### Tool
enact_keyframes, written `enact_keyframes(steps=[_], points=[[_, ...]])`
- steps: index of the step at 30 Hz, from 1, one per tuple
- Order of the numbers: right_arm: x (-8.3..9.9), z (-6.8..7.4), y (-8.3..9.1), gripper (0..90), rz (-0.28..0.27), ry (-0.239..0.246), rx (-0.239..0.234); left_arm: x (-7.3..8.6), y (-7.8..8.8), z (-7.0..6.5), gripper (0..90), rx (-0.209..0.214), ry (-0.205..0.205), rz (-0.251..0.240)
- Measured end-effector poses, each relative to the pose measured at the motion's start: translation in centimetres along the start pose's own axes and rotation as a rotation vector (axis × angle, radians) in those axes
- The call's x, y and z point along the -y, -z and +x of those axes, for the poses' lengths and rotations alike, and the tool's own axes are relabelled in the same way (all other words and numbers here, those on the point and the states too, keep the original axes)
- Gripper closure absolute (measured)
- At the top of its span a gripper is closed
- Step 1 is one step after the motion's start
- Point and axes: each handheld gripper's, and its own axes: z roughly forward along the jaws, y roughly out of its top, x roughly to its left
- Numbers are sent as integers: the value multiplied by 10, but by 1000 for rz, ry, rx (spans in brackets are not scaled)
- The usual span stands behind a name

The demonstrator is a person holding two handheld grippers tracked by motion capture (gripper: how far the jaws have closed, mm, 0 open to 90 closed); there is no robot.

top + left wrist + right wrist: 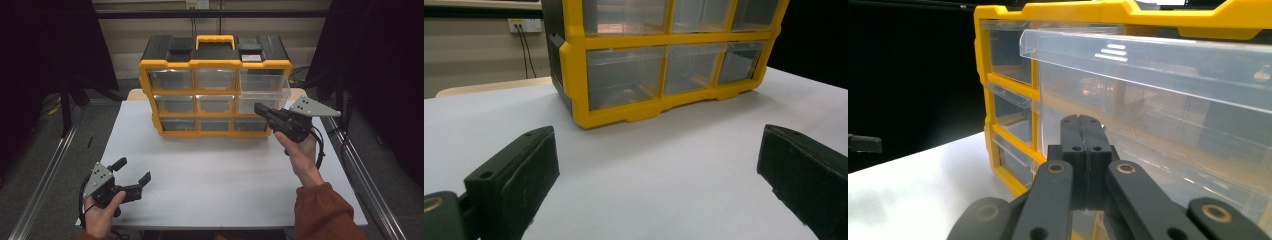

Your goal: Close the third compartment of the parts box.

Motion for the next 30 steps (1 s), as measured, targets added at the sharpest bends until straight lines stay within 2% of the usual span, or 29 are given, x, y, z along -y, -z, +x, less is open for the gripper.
enact_keyframes(steps=[3,8,10,15,20,25,30], points=[[-1,-3,-3,900,-2,3,10,-1,-1,0,31,3,-11,5],[-2,-5,-8,900,-6,-13,19,0,-1,-1,31,8,-4,7],[-2,-8,-11,900,-20,-35,24,0,-1,-1,31,8,-3,6],[-3,-11,-16,900,-20,-40,49,0,-1,-1,31,8,-4,3],[-3,-14,-20,900,-19,-24,74,0,-1,-2,31,9,-3,3],[-4,-18,-24,900,-17,-43,76,0,0,-1,31,8,-6,3],[-6,-22,-27,900,-17,-33,88,0,0,-1,31,7,-7,3]])
